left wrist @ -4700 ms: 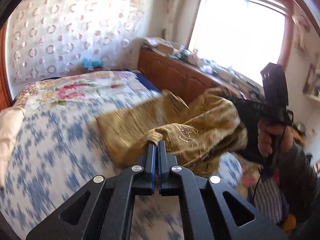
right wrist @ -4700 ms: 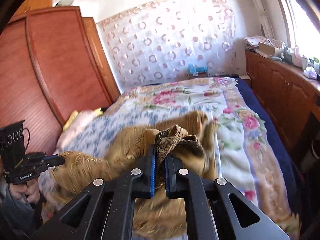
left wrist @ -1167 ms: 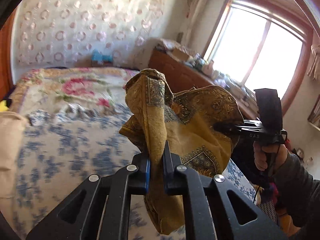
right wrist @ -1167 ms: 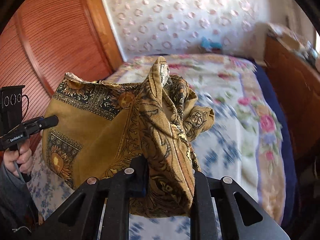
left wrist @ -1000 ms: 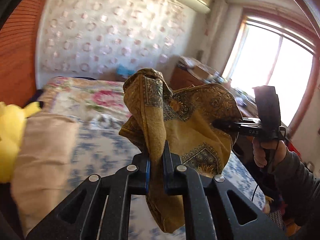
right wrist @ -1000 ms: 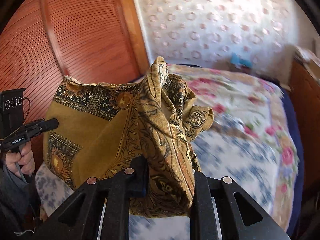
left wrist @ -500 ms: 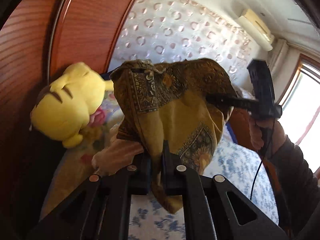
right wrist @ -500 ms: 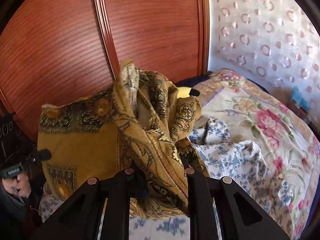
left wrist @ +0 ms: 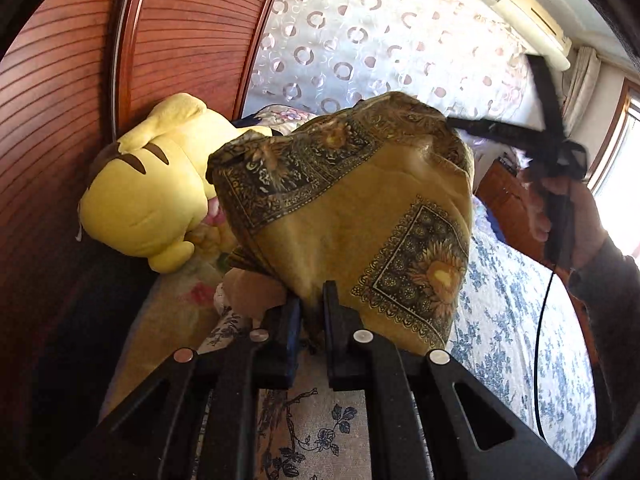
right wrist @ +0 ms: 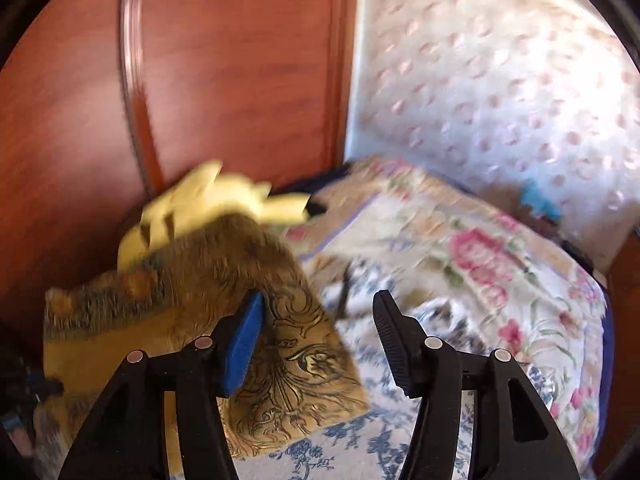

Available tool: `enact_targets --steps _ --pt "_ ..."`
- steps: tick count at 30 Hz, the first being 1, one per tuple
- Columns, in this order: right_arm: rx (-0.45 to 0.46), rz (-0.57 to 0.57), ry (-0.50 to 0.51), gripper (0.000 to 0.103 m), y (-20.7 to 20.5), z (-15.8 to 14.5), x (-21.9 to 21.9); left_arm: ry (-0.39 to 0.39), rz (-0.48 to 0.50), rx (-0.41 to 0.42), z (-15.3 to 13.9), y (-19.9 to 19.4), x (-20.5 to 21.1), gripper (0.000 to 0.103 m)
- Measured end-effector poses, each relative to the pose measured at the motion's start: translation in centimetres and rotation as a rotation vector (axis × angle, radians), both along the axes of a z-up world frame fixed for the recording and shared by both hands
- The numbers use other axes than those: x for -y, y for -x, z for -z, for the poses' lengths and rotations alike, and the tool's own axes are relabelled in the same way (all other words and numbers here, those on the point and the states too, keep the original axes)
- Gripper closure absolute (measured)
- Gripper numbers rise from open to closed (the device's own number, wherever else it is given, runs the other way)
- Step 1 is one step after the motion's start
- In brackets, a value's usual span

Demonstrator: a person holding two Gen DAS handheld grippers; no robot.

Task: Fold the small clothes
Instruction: 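Carry the bundle with both grippers toward the yellow plush toy, then lower the bundle beside the yellow plush toy and open both grippers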

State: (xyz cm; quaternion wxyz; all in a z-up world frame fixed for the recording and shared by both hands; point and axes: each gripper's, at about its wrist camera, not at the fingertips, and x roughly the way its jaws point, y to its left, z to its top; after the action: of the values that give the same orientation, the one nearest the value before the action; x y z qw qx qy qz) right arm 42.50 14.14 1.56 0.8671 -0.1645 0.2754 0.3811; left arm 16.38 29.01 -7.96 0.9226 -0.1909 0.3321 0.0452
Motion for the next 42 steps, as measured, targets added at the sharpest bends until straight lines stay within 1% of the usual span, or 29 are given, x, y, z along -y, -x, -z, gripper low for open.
enact_targets --steps 1,2,4,5,7,9,11,12,13,15,18,20,24,26,27,31,33,35,40,42 --pt "0.015 0.0 -0.039 0.044 0.7 -0.4 0.5 -0.017 -0.006 -0.007 -0.1 0.0 0.1 0.087" --pt "0.015 -0.023 -0.07 0.044 1.4 -0.5 0.8 -0.03 -0.006 -0.009 -0.1 0.0 0.1 0.084" --pt "0.003 -0.062 -0.098 0.044 2.6 -0.1 0.8 -0.047 -0.005 -0.007 -0.4 0.4 0.3 0.074" --pt "-0.015 -0.086 -0.102 0.044 3.0 0.6 0.6 -0.054 -0.002 -0.004 -0.6 0.6 0.5 0.071" --pt "-0.061 -0.117 -0.066 0.044 2.4 2.7 -0.4 -0.058 0.008 0.006 -0.8 1.0 0.7 0.057" --pt "-0.081 -0.106 -0.005 0.044 1.8 4.9 -1.8 -0.071 0.019 0.012 -1.1 1.3 0.9 0.056" --pt "-0.113 -0.083 0.032 0.044 0.4 6.8 -3.0 -0.083 0.03 0.013 -1.5 1.6 1.3 0.044" --pt "-0.14 -0.08 0.021 0.043 -0.3 7.3 -3.2 -0.089 0.034 0.019 -1.7 1.8 1.5 0.031" --pt "-0.169 -0.075 -0.004 0.043 -1.0 7.5 -3.2 -0.098 0.037 0.027 -2.0 2.0 1.7 0.024" --pt "-0.184 -0.058 -0.061 0.043 -1.2 6.5 -2.4 -0.117 0.05 0.044 -2.7 2.5 2.4 0.023" --pt "-0.161 -0.042 -0.103 0.043 0.1 4.9 -0.2 -0.147 0.056 0.06 -3.7 3.1 3.7 0.023" --pt "-0.137 -0.034 -0.12 0.043 2.4 4.1 1.8 -0.162 0.072 0.078 -4.4 3.5 5.0 0.023" --pt "-0.094 -0.001 -0.141 0.043 8.5 3.4 8.0 -0.205 0.112 0.102 -5.7 4.0 8.2 0.023" --pt "-0.069 0.026 -0.149 0.043 11.3 4.2 10.7 -0.23 0.135 0.113 -6.3 4.3 10.1 0.023" --pt "-0.06 0.037 -0.153 0.043 12.3 4.1 11.8 -0.237 0.144 0.118 -6.6 4.4 11.0 0.023" --pt "-0.027 0.095 -0.173 0.037 17.6 3.7 16.9 -0.236 0.184 0.138 -7.6 4.9 14.3 0.023" --pt "-0.01 0.133 -0.189 0.034 19.8 3.4 19.2 -0.241 0.206 0.153 -8.2 5.2 16.3 0.023" --pt "0.025 0.194 -0.187 0.028 22.4 2.9 21.2 -0.254 0.223 0.172 -8.9 5.7 18.2 0.023" --pt "0.092 0.321 -0.213 0.026 27.6 2.0 25.6 -0.276 0.247 0.214 -10.2 6.9 21.9 0.023" --pt "0.113 0.361 -0.227 0.026 29.1 1.6 26.5 -0.282 0.243 0.228 -10.6 7.6 22.7 0.023"
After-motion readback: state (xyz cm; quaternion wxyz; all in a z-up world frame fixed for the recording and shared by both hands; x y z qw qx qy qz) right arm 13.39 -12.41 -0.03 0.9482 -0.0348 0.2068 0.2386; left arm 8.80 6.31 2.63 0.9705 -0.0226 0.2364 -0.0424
